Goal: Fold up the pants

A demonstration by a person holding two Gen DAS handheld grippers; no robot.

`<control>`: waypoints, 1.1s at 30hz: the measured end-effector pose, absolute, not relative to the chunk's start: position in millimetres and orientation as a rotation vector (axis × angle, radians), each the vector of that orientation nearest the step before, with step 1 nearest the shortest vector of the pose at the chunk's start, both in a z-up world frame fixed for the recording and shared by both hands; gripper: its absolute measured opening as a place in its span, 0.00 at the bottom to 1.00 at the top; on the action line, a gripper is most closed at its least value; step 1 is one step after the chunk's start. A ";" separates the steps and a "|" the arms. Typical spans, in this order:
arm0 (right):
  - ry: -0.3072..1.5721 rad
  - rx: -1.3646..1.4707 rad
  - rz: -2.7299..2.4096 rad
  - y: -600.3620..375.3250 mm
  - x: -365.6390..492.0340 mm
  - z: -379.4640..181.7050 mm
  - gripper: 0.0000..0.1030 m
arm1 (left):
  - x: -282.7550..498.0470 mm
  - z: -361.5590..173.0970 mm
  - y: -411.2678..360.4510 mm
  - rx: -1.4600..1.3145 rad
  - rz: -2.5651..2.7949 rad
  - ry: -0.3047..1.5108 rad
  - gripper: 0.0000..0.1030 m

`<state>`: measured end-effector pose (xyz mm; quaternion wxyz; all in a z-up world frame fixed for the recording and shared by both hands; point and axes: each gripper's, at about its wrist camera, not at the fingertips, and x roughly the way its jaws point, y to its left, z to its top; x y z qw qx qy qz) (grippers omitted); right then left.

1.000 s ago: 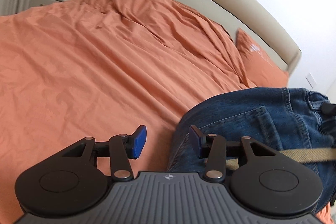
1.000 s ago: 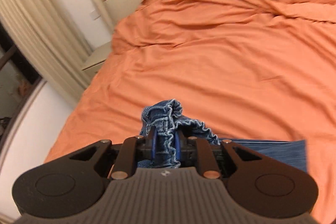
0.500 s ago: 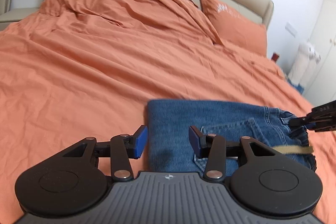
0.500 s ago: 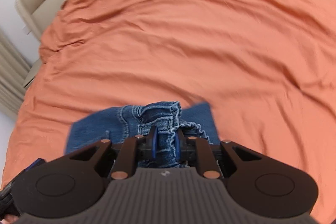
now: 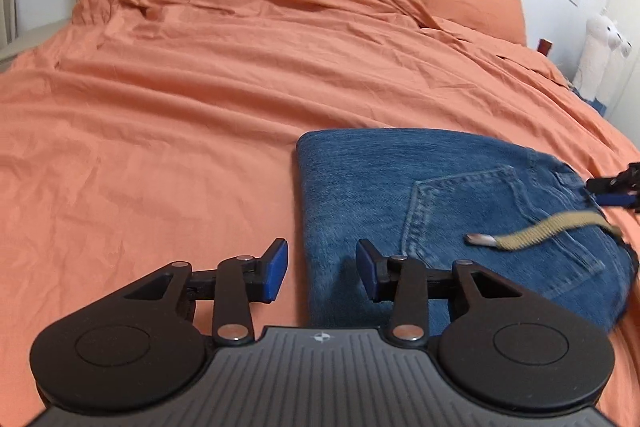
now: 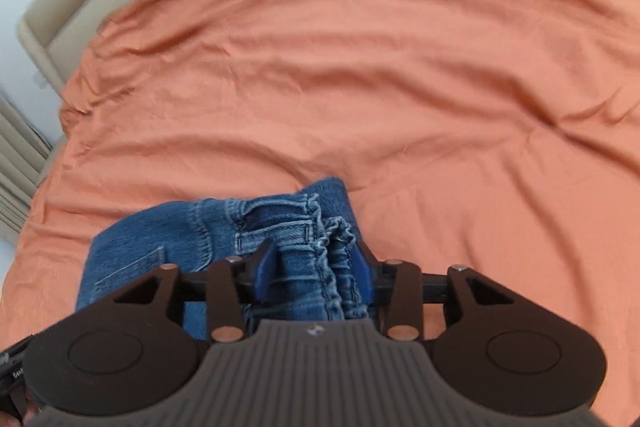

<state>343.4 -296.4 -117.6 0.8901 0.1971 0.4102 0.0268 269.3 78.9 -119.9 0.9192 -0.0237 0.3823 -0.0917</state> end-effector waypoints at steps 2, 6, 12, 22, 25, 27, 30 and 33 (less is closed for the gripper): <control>0.791 0.388 0.053 -297.3 315.3 -105.9 0.35 | 257.2 -108.9 76.7 -0.015 -0.195 0.794 0.45; 0.684 0.356 -0.013 -293.8 252.5 -93.9 0.35 | 234.6 -87.5 67.8 0.019 -0.238 0.780 0.46; 0.651 0.476 -0.086 -296.4 202.3 -110.7 0.36 | 185.2 -84.7 57.6 0.161 -0.258 0.809 0.50; 0.767 0.992 0.017 -336.9 196.0 -163.7 0.53 | 161.3 -114.2 38.9 0.307 -0.265 0.933 0.51; 0.737 1.018 0.036 -337.4 195.8 -164.7 0.38 | 168.9 -126.5 35.0 0.345 -0.242 0.945 0.43; 0.716 1.023 0.073 -336.2 198.9 -163.2 0.32 | 170.2 -129.7 34.6 0.356 -0.238 0.952 0.35; 0.717 1.013 0.075 -334.5 200.4 -163.3 0.11 | 166.3 -124.0 38.1 0.336 -0.215 0.933 0.20; 0.670 1.026 0.088 -340.1 192.1 -155.0 0.03 | 159.4 -111.9 44.5 0.299 -0.167 0.891 0.17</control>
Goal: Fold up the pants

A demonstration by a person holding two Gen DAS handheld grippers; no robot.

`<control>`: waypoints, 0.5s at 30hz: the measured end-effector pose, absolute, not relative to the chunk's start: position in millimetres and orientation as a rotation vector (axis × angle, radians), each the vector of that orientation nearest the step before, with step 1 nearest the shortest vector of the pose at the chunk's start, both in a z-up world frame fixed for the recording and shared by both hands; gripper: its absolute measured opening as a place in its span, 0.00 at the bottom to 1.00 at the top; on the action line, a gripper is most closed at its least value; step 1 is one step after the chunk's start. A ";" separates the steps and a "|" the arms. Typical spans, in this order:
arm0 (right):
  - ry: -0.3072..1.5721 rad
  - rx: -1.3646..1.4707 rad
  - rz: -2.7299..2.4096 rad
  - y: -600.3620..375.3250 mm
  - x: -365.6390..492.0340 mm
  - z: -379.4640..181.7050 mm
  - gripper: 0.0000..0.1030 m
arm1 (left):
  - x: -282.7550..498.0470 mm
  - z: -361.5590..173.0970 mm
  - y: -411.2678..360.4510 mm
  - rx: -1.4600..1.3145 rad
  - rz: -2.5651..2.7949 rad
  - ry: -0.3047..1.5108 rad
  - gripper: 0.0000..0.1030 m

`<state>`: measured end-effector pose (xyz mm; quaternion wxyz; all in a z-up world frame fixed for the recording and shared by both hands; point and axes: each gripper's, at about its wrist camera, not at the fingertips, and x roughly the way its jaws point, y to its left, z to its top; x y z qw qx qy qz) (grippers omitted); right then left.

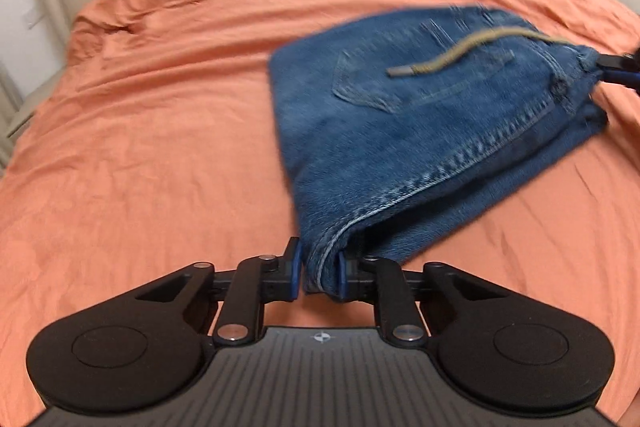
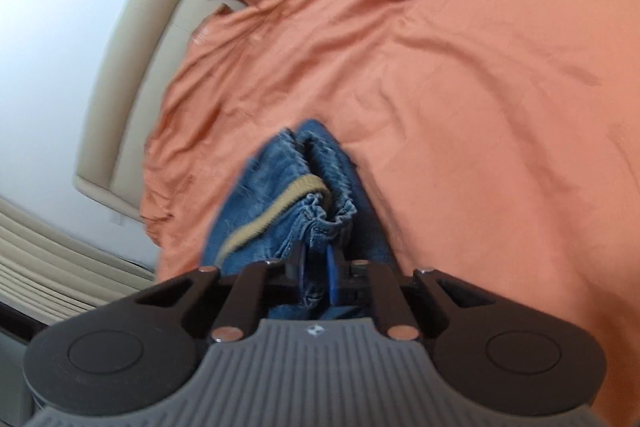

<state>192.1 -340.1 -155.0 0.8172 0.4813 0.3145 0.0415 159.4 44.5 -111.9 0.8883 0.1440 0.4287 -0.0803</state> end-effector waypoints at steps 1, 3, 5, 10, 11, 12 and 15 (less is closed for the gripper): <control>0.645 1.013 0.103 -340.2 187.8 -147.9 0.00 | 157.5 -108.7 45.8 0.296 -0.154 0.880 0.16; 0.618 0.917 0.090 -334.8 181.3 -131.9 0.00 | 156.8 -107.5 48.3 0.295 -0.125 0.882 0.12; 0.649 0.905 0.067 -332.3 180.3 -134.1 0.00 | 159.0 -112.5 47.5 0.312 -0.116 0.909 0.11; 0.762 0.872 0.011 -332.2 187.1 -155.0 0.00 | 169.4 -133.5 44.6 0.341 -0.109 1.020 0.11; 0.774 0.848 0.005 -329.9 188.7 -156.5 0.00 | 171.1 -136.8 44.7 0.342 -0.112 1.042 0.11; 0.783 0.823 -0.002 -327.5 191.1 -157.7 0.00 | 170.9 -139.1 45.2 0.343 -0.113 1.057 0.11; 0.812 0.755 -0.015 -323.1 192.0 -162.2 0.00 | 170.1 -139.6 45.7 0.340 -0.117 1.073 0.11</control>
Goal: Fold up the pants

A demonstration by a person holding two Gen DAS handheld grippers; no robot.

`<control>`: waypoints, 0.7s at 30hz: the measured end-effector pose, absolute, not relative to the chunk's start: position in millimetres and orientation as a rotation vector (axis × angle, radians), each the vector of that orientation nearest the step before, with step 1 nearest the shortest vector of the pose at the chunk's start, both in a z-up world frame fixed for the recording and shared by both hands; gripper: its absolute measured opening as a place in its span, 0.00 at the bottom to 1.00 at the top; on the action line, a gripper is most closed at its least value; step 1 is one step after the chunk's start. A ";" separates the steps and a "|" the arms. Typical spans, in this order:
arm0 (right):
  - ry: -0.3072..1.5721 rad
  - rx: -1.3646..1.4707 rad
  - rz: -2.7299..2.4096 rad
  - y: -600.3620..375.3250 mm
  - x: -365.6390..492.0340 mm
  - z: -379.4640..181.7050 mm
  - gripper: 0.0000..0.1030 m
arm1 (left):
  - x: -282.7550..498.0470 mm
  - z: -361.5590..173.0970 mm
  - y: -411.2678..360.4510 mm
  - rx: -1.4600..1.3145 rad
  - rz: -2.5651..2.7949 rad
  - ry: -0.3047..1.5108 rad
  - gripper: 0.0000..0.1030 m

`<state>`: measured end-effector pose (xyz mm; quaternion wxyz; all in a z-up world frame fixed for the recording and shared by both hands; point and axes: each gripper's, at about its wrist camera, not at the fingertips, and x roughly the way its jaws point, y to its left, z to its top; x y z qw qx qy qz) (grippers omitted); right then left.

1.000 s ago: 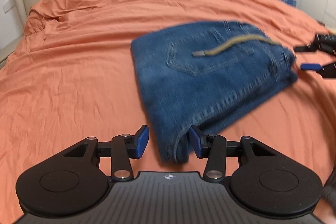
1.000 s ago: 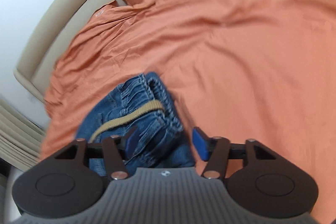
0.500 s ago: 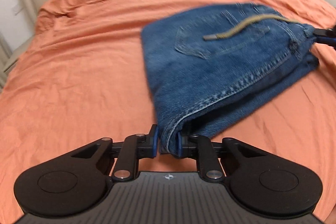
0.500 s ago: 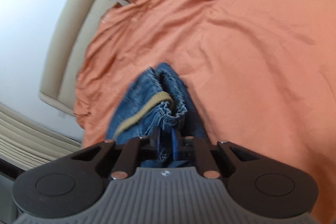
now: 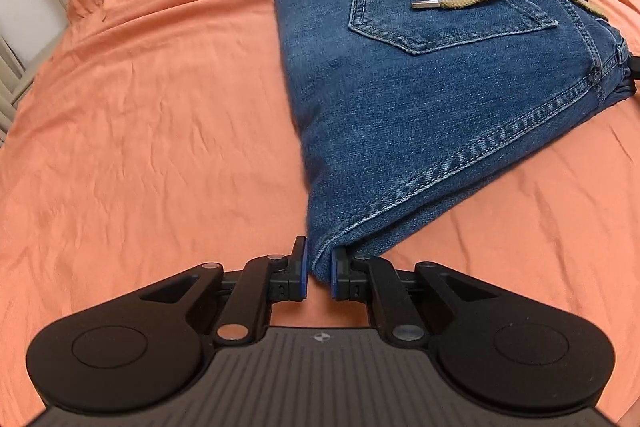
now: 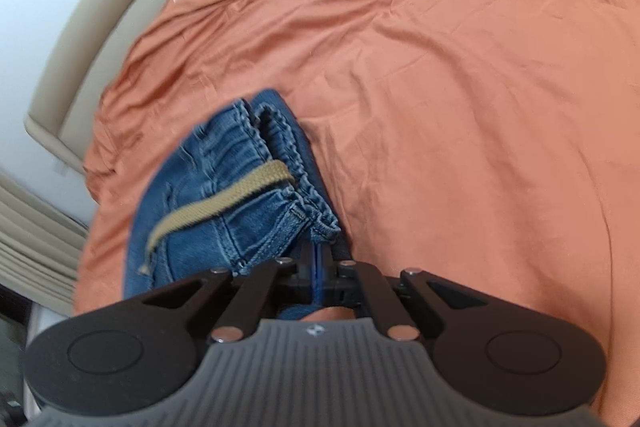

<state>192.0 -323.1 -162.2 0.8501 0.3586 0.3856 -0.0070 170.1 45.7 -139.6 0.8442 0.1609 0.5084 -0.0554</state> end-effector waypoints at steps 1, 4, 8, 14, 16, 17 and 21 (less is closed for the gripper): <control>0.818 0.745 -0.017 -322.8 192.4 -163.2 0.00 | 169.4 -139.0 46.5 0.334 -0.119 1.081 0.11; 0.826 0.737 -0.020 -323.9 192.0 -164.5 0.00 | 167.0 -136.9 50.5 0.307 -0.122 1.100 0.11; 0.853 0.677 -0.070 -321.9 190.1 -163.2 0.00 | 163.1 -133.4 52.5 0.292 -0.113 1.110 0.12; 0.841 0.734 -0.117 -336.6 175.0 -162.8 0.00 | 154.7 -130.8 60.2 0.309 -0.008 1.141 0.06; 0.812 0.720 -0.116 -335.6 168.8 -154.3 0.00 | 152.2 -120.2 70.1 0.251 0.010 1.113 0.06; 0.798 0.708 -0.112 -334.2 166.2 -149.3 0.00 | 150.6 -115.1 73.4 0.232 0.023 1.092 0.06; 0.722 0.626 -0.078 -321.9 158.2 -124.7 0.00 | 149.5 -95.6 83.6 0.146 0.024 0.970 0.09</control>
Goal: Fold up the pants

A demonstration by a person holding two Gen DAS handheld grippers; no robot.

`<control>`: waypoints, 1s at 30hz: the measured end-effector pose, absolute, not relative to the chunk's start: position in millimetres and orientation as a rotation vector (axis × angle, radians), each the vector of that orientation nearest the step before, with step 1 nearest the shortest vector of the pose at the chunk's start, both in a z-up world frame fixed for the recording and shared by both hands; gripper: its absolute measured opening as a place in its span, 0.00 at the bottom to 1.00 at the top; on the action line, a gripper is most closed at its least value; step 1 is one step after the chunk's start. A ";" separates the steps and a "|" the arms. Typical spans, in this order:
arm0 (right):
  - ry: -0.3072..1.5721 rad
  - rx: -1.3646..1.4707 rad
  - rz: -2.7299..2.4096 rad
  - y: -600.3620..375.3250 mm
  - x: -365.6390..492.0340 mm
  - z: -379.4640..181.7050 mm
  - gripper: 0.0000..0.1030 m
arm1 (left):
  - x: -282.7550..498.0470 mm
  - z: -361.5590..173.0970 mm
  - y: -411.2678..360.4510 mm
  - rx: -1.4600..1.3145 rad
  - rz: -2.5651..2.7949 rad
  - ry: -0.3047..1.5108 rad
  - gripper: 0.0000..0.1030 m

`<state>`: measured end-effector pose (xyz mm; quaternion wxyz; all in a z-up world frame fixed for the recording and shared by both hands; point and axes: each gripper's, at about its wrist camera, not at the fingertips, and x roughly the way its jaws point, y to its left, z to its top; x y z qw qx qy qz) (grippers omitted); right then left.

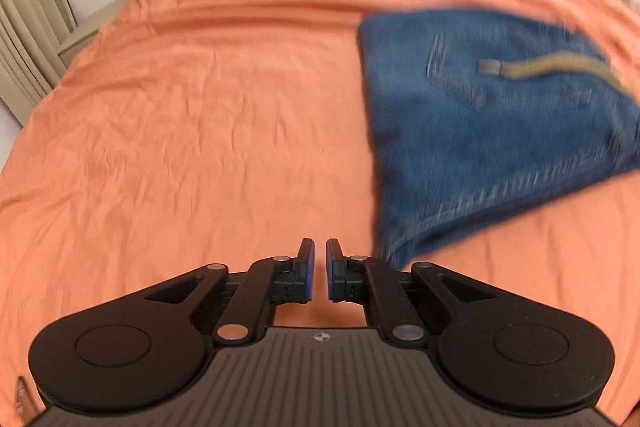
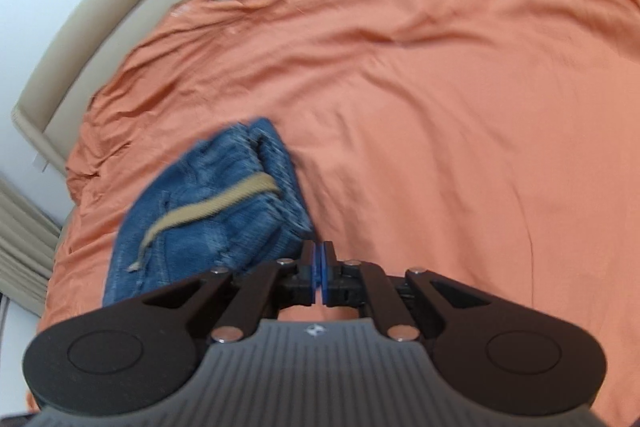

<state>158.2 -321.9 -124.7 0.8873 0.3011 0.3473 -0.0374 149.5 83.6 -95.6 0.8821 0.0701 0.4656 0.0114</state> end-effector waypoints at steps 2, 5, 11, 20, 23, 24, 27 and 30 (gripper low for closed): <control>0.682 0.573 -0.050 -313.2 156.7 -113.4 0.00 | 155.1 -89.5 84.1 0.116 0.008 0.895 0.10; 0.631 0.476 -0.016 -297.7 161.1 -101.0 0.02 | 165.6 -83.0 76.1 0.110 -0.014 0.810 0.13; 0.568 0.266 0.068 -251.7 182.2 -92.4 0.27 | 192.9 -83.5 49.9 0.056 -0.089 0.742 0.27; 0.571 -0.082 0.197 -180.2 206.8 -118.8 0.40 | 223.6 -125.2 15.6 0.103 -0.156 0.770 0.32; 0.627 -0.101 0.199 -183.0 212.9 -135.6 0.40 | 225.3 -138.5 12.9 0.133 -0.155 0.799 0.33; 0.647 -0.100 0.201 -183.6 215.9 -140.1 0.40 | 227.0 -141.3 13.1 0.136 -0.156 0.810 0.34; 0.699 -0.071 0.210 -186.6 222.9 -149.9 0.40 | 230.8 -146.4 14.7 0.138 -0.159 0.835 0.34; 0.707 -0.078 0.213 -185.7 225.9 -152.0 0.40 | 231.2 -145.4 15.2 0.137 -0.162 0.841 0.34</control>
